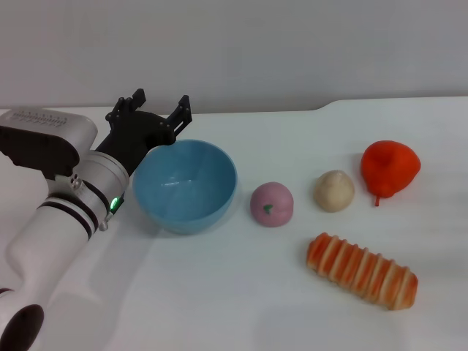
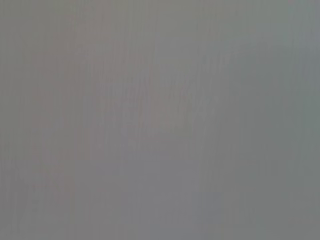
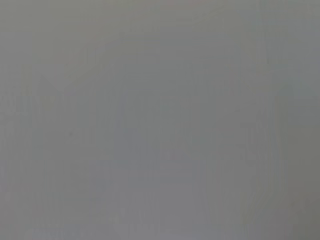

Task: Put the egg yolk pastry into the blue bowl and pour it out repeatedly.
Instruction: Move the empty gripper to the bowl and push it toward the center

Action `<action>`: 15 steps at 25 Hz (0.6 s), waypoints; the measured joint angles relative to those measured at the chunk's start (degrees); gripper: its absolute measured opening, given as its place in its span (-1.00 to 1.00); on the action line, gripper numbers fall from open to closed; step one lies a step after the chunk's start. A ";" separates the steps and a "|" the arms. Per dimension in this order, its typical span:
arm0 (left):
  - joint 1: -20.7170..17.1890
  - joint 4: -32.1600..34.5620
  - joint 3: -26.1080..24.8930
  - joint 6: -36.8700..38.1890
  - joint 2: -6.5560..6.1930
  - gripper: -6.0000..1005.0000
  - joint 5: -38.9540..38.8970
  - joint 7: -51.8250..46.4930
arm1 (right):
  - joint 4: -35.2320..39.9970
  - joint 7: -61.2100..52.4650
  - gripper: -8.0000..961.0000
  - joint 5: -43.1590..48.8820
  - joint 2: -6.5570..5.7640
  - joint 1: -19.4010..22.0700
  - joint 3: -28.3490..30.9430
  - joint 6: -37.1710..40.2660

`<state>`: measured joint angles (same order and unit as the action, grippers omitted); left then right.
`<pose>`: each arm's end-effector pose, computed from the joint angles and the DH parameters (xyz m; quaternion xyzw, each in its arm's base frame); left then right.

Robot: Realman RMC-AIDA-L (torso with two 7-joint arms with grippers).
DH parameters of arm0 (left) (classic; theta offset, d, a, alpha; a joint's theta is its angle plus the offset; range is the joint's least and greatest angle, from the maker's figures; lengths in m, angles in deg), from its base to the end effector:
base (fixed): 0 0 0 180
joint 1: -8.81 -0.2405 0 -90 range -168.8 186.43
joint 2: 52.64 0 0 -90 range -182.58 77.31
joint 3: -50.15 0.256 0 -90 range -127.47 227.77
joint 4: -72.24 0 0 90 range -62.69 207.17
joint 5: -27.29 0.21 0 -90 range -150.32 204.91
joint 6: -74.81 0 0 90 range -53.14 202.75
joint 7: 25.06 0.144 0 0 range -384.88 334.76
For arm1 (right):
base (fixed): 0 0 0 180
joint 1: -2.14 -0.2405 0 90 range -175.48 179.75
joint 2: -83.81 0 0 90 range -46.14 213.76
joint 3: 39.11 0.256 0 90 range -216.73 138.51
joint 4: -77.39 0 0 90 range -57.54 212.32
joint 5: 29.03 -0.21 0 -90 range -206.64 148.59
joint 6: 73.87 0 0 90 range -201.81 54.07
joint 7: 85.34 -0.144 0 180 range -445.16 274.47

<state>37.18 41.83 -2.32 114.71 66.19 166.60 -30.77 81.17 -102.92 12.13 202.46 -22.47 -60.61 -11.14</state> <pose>-0.2445 0.3743 -0.0761 -0.7698 -0.2789 -0.2917 0.4944 0.4017 0.3163 0.0550 -0.5415 0.3390 0.2775 0.7175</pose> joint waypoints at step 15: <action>0.21 0.29 -0.21 -0.01 -0.09 0.61 0.00 0.00 | 0.00 0.00 0.28 -0.03 0.00 -0.08 0.32 -0.12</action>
<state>37.39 42.13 -2.53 114.70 66.10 166.60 -30.77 81.17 -102.92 12.10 202.46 -22.56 -60.29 -11.26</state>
